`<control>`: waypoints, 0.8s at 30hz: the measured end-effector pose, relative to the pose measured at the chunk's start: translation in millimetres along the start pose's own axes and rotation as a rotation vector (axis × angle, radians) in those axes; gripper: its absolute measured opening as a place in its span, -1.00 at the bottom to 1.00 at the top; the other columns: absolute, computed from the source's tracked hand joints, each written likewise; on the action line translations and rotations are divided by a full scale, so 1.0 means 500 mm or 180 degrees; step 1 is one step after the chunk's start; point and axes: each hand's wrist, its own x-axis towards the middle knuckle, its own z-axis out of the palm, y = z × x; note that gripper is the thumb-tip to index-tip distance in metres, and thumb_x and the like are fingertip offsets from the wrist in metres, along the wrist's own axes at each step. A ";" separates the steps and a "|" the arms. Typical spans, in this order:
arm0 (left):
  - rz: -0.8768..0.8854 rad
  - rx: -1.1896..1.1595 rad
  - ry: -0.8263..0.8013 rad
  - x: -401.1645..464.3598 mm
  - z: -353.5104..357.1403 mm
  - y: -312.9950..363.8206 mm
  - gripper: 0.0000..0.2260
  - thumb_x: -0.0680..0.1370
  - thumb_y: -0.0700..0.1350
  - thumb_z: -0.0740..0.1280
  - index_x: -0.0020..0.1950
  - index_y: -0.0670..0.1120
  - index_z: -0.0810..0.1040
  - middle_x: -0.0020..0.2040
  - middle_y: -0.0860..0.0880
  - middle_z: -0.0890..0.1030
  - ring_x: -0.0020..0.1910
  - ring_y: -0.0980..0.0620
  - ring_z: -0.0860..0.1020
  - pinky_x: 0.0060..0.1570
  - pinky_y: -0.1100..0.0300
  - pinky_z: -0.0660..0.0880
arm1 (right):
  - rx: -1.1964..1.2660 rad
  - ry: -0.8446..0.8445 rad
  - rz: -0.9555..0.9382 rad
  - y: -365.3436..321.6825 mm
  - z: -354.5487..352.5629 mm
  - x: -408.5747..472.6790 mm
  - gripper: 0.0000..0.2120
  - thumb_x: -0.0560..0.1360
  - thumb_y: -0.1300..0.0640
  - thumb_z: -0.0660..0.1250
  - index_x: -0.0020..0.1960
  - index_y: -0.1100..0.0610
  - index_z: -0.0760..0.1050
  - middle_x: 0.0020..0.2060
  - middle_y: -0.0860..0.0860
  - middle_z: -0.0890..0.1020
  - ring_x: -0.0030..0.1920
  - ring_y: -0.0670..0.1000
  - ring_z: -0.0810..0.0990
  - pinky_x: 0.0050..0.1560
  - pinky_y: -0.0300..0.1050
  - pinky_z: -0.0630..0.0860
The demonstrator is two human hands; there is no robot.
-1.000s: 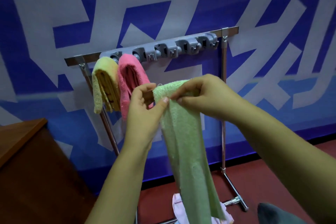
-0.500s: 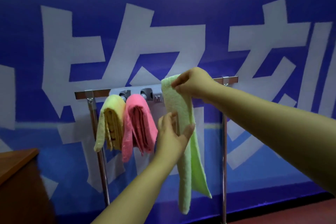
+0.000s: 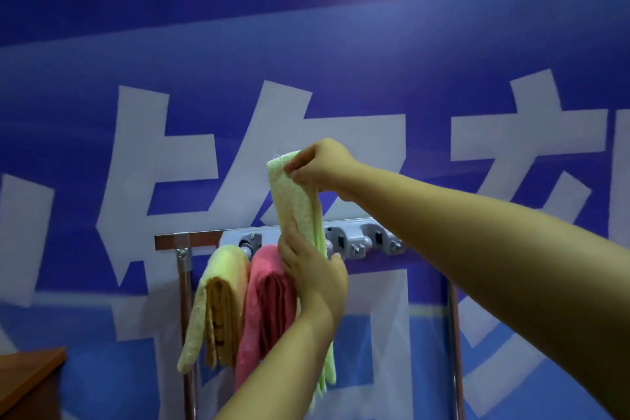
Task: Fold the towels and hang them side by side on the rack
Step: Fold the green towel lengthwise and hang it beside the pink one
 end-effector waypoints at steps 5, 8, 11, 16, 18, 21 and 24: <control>0.0190 0.0181 0.0331 0.041 0.004 -0.013 -0.44 0.47 -0.28 0.28 0.43 -0.18 0.17 0.36 -0.16 0.26 0.29 -0.11 0.31 0.19 0.28 0.16 | 0.0532 0.0082 0.0049 0.009 -0.021 0.024 -0.81 0.46 0.31 0.32 0.01 0.15 0.64 -0.22 0.03 0.57 -0.23 -0.07 0.50 -0.28 -0.25 0.52; 0.0471 0.0181 0.0258 0.059 -0.008 -0.021 -0.51 0.42 -0.39 0.27 0.33 -0.17 0.28 0.27 -0.17 0.29 0.18 -0.16 0.36 0.08 0.19 0.32 | 0.0724 0.0141 0.0140 0.034 -0.039 0.029 -0.81 0.47 0.32 0.32 0.02 0.16 0.63 -0.28 -0.03 0.54 -0.23 -0.08 0.50 -0.27 -0.26 0.53; 0.0638 0.0772 0.0141 0.083 -0.020 -0.024 -0.58 0.42 -0.39 0.29 0.23 -0.17 0.34 0.22 -0.17 0.34 0.15 -0.16 0.36 -0.01 0.13 0.36 | 0.0902 0.0264 0.0284 0.071 -0.054 0.026 -0.83 0.48 0.31 0.32 0.01 0.16 0.63 -0.19 0.01 0.55 -0.16 -0.04 0.53 -0.22 -0.22 0.57; 0.1009 0.1558 -0.0729 0.110 -0.014 -0.033 -0.67 0.47 -0.32 0.24 0.22 -0.16 0.33 0.16 -0.18 0.40 0.11 -0.19 0.41 -0.08 0.06 0.35 | 0.1214 0.0447 0.0739 0.155 -0.072 0.002 -0.87 0.47 0.32 0.34 -0.05 0.16 0.62 -0.09 0.09 0.55 -0.07 0.04 0.54 -0.27 -0.23 0.54; 0.1132 0.1705 -0.1179 0.116 -0.008 -0.042 -0.66 0.48 -0.29 0.24 0.24 -0.15 0.33 0.16 -0.19 0.41 0.12 -0.21 0.43 -0.05 0.01 0.38 | 0.1319 0.0566 0.1016 0.195 -0.081 -0.018 -0.87 0.46 0.35 0.34 -0.12 0.16 0.61 -0.13 0.10 0.54 -0.13 0.04 0.55 -0.31 -0.22 0.53; 0.1262 0.1831 -0.1465 0.119 -0.010 -0.052 -0.58 0.48 -0.27 0.26 0.33 -0.08 0.33 0.22 -0.16 0.40 0.17 -0.19 0.43 0.04 0.02 0.40 | 0.1645 0.0647 0.1480 0.251 -0.085 -0.053 -0.82 0.45 0.43 0.30 -0.03 0.27 0.61 -0.17 0.10 0.52 -0.17 0.05 0.53 -0.22 -0.15 0.58; 0.1320 0.1867 -0.1756 0.114 -0.022 -0.055 -0.50 0.45 -0.30 0.24 0.37 -0.06 0.29 0.27 -0.12 0.38 0.20 -0.16 0.42 0.09 0.01 0.43 | 0.1856 0.0722 0.1828 0.292 -0.071 -0.087 -0.85 0.46 0.40 0.31 -0.05 0.24 0.60 -0.17 0.10 0.51 -0.21 0.03 0.50 -0.22 -0.09 0.55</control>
